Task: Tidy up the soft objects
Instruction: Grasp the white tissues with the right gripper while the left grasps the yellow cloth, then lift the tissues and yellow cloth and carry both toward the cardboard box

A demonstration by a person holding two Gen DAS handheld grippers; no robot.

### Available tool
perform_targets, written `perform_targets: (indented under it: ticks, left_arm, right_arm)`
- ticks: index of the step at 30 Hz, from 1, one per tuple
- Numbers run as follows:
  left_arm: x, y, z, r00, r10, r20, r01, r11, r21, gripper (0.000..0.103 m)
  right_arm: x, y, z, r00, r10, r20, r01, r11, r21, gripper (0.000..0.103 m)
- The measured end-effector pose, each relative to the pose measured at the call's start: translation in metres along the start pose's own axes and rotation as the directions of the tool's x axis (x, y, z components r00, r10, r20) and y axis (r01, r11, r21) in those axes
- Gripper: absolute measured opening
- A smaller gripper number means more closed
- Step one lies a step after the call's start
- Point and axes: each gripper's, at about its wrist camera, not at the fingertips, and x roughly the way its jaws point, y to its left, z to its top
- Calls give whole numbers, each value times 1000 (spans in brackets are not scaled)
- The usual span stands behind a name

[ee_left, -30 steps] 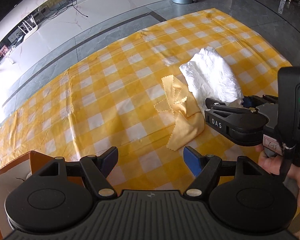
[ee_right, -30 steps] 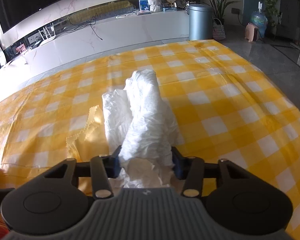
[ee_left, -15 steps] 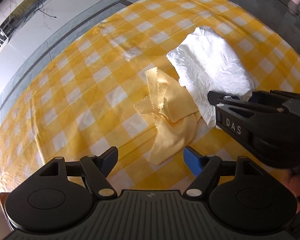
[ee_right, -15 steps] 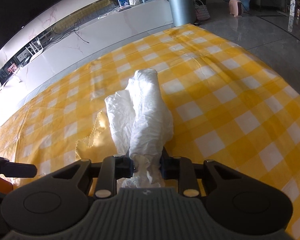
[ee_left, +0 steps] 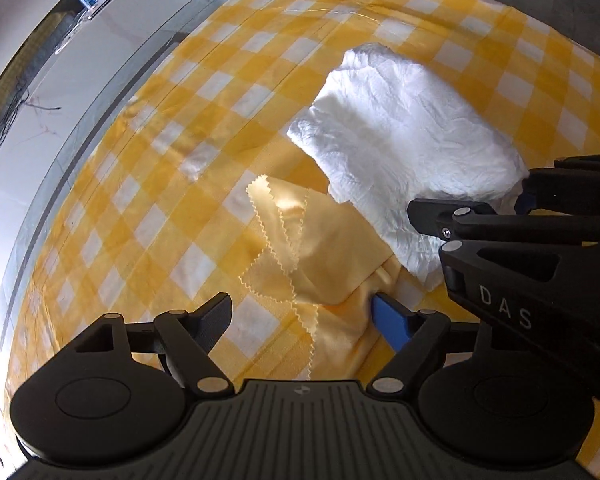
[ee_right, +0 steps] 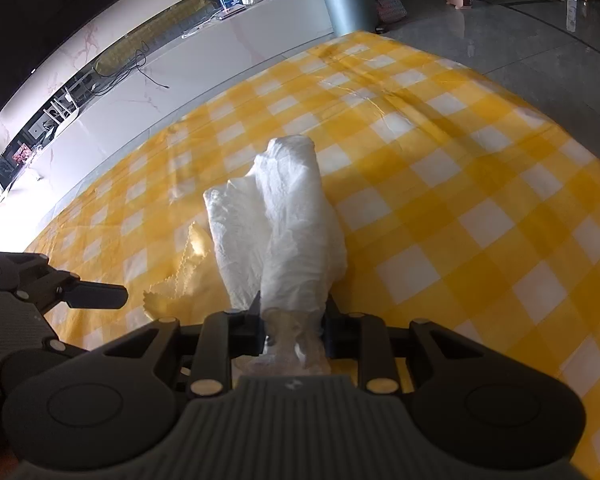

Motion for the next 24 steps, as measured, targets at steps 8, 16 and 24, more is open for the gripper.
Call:
perform_targets:
  ticks: [8, 16, 24]
  left_arm:
    - [-1, 13, -6, 974, -225, 21, 226, 967, -118, 15]
    - [-13, 4, -16, 991, -127, -42, 115, 969, -220, 2]
    - [-74, 1, -43, 992, -106, 65, 120, 956, -268, 2]
  right_arm:
    - [-1, -6, 3, 1000, -5, 2, 5, 1000, 21, 25]
    - [-17, -12, 8, 998, -41, 56, 39, 999, 32, 25]
    - [-34, -20, 12, 994, -39, 99, 33, 998, 57, 25]
